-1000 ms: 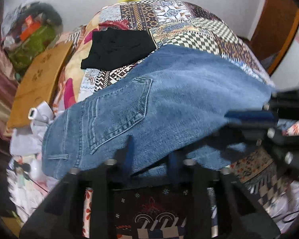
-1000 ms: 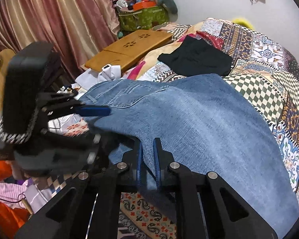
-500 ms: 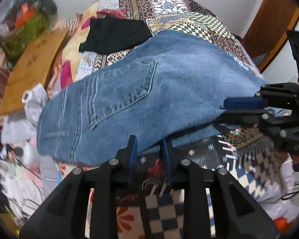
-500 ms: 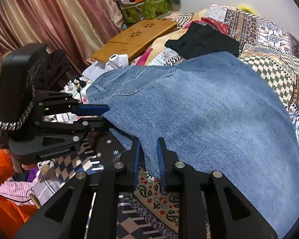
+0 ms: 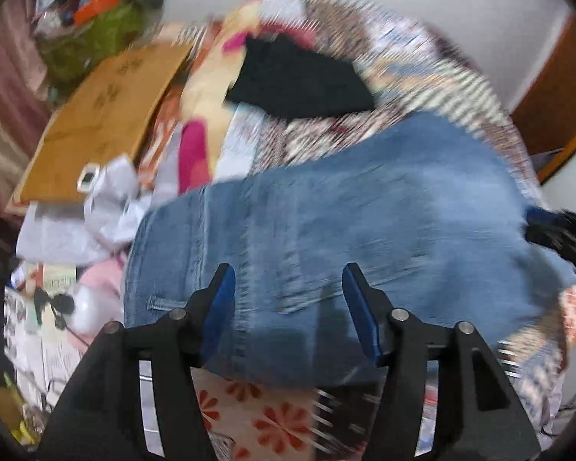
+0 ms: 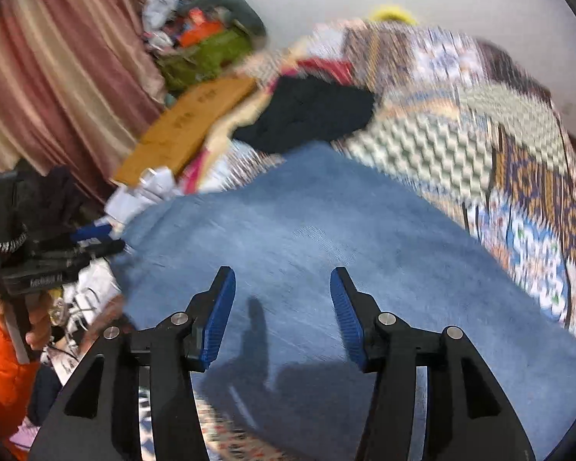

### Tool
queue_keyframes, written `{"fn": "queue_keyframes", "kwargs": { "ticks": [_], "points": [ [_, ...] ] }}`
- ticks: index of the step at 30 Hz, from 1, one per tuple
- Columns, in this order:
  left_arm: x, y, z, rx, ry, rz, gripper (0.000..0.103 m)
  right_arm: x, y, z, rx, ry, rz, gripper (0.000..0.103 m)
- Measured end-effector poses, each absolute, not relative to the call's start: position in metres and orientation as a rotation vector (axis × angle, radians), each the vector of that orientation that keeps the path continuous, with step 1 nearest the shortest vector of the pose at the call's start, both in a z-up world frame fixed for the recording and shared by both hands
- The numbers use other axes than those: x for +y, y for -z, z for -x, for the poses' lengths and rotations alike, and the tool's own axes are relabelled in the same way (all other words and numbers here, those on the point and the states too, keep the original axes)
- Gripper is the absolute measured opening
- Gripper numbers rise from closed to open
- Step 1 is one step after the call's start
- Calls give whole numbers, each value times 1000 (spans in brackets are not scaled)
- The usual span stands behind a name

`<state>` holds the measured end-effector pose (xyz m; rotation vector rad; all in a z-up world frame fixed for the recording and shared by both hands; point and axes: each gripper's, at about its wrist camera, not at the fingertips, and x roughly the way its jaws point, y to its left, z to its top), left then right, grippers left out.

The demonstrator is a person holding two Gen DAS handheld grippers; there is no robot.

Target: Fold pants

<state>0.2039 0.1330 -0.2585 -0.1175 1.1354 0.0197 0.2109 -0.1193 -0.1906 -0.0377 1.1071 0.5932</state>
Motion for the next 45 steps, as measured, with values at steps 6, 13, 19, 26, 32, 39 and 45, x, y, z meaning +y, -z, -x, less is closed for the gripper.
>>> {"fn": "queue_keyframes", "kwargs": {
  "ticks": [6,13,19,26,32,39,45],
  "points": [
    [181,320,-196,1243,-135,215,60,-149,206,-186,1070,-576,116,50],
    [186,317,-180,1235,-158,133,70,-213,210,-168,1077,-484,38,62],
    [187,304,-186,1247,-218,168,70,-268,212,-148,1048,-344,-27,70],
    [135,258,-213,1142,-144,75,70,-347,226,-136,1102,-121,-86,72],
    [66,228,-239,1082,-17,-27,70,-396,223,-110,1091,10,-29,61],
    [-17,219,-255,1108,217,-47,78,-457,193,-88,979,202,-77,63],
    [-86,243,-254,1155,315,-226,78,-510,206,-90,958,269,-354,63]
  ]
}}
